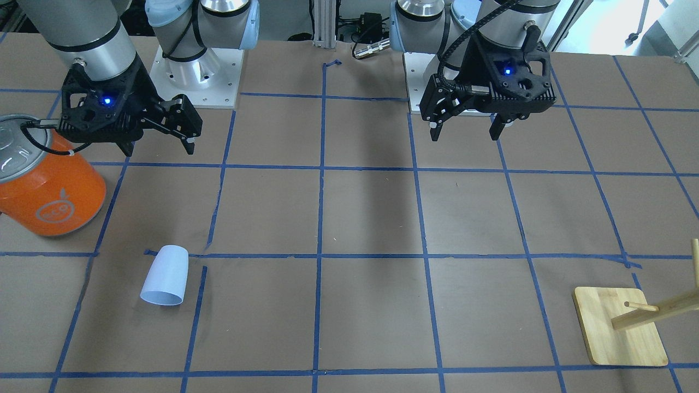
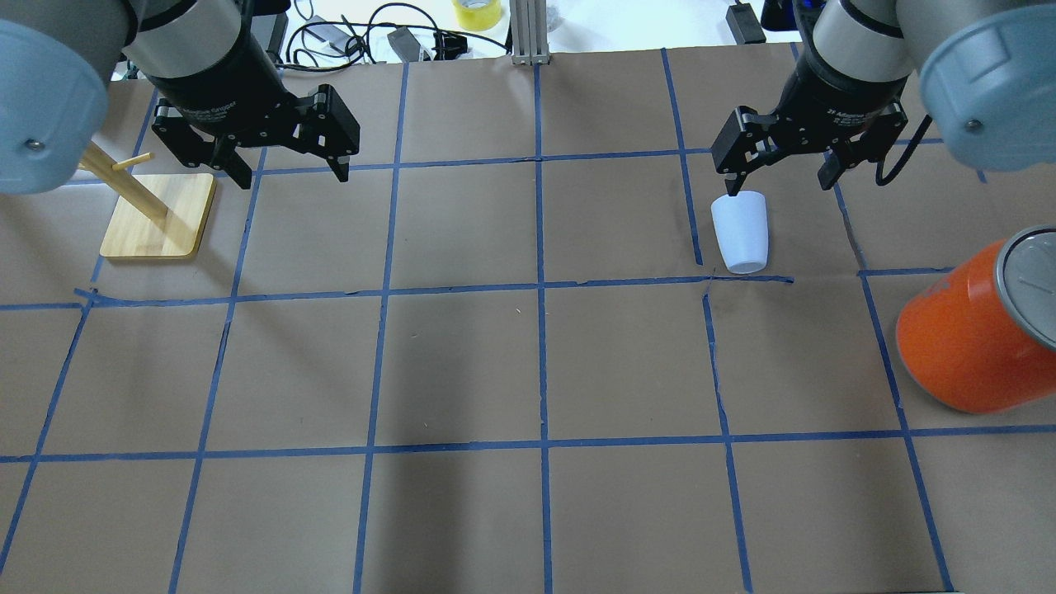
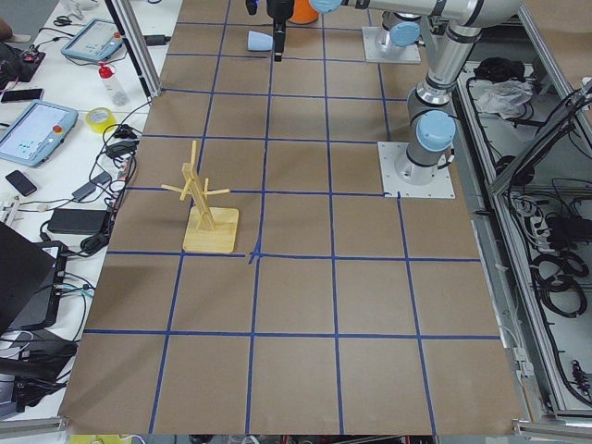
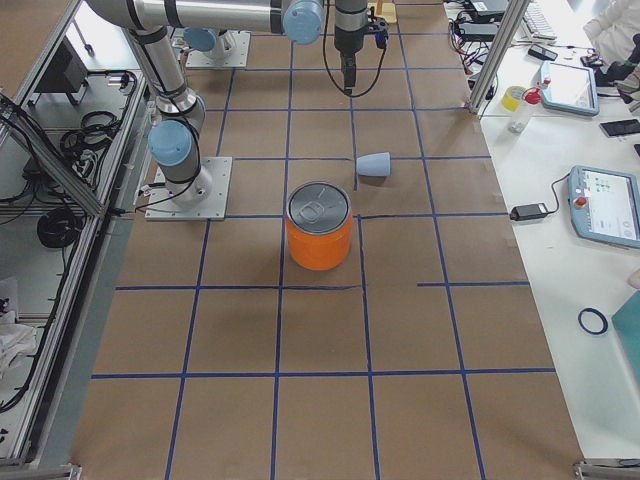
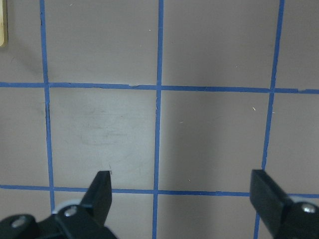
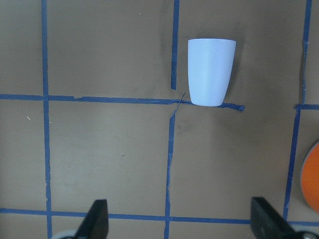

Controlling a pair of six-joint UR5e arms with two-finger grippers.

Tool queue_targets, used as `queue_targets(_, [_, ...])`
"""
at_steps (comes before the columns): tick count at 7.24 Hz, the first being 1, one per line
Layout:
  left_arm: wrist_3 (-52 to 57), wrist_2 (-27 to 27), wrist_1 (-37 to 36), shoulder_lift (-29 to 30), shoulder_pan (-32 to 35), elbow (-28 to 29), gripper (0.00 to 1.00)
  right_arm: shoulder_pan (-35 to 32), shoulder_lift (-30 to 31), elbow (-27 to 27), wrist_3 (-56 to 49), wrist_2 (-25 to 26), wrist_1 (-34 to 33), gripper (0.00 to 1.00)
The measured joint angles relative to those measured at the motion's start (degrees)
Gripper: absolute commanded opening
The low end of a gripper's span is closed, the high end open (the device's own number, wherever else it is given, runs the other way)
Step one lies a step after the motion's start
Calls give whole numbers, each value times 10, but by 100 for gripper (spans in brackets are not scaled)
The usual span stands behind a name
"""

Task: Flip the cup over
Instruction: 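Raise the right gripper above the upside-down white cup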

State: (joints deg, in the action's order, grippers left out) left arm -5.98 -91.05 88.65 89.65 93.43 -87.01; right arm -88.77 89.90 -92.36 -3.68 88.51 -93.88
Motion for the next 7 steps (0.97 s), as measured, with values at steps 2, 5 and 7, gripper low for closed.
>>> queue_targets(2, [0,0,0,-1,0,0,100,0,-1,-9,0,0,-3,100])
queue_targets(5, [0,0,0,-1,0,0,100,6,-4,-1,-5,1,-5,100])
queue_targets(7, [0,0,0,-1,0,0,100,8,-10,3,-4,1,-15,100])
